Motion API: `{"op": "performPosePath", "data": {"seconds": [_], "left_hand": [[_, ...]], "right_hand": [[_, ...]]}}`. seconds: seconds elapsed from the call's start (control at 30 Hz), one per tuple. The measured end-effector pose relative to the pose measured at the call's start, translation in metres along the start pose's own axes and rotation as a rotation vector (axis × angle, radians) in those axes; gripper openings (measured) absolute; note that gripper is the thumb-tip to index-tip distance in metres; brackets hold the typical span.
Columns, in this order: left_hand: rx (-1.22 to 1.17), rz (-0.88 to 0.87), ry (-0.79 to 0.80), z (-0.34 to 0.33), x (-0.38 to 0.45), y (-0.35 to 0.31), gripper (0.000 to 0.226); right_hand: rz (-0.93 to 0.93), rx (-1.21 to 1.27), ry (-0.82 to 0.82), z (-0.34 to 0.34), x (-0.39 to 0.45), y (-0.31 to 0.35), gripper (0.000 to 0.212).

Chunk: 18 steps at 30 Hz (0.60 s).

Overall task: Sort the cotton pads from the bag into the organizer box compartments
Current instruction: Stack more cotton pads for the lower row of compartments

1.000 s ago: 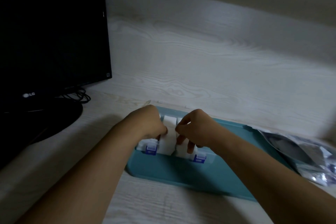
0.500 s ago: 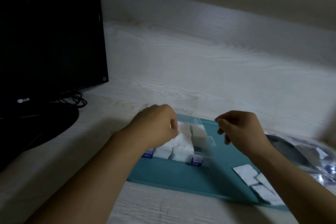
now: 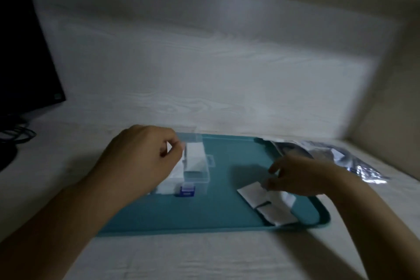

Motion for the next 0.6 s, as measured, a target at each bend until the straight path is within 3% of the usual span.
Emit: {"op": "performPosePath", "data": {"seconds": [0.07, 0.13, 0.37, 0.47, 0.53, 0.6], "left_hand": [[-0.040, -0.074, -0.027, -0.012, -0.008, -0.017, 0.028], [-0.023, -0.150, 0.003, -0.029, -0.016, -0.031, 0.026], [-0.047, -0.319, 0.123, -0.062, -0.039, -0.058, 0.027], [-0.059, -0.325, 0.153, -0.069, -0.044, -0.058, 0.029], [-0.070, -0.327, 0.184, -0.075, -0.046, -0.058, 0.032], [-0.073, -0.326, 0.208, -0.079, -0.047, -0.057, 0.038]], "right_hand": [[0.006, -0.007, 0.063, -0.008, 0.000, -0.001, 0.063], [0.028, 0.042, 0.103, -0.013, 0.000, 0.000, 0.056], [0.133, 0.165, -0.036, -0.005, 0.005, 0.005, 0.028], [0.180, 0.387, -0.150, 0.014, 0.000, 0.002, 0.006], [0.206, 0.600, -0.189, 0.019, -0.004, 0.003, 0.007], [0.209, 0.621, -0.140, 0.008, -0.003, 0.016, 0.011]]}}
Point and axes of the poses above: each hand's wrist, its own x-axis towards the middle knuckle, its own z-axis out of the back of the hand, y = z × x, the point moved 8 cm from there along x, towards the middle knuckle, and after that the axes turned 2 degrees about y, right-handed, at the moved point
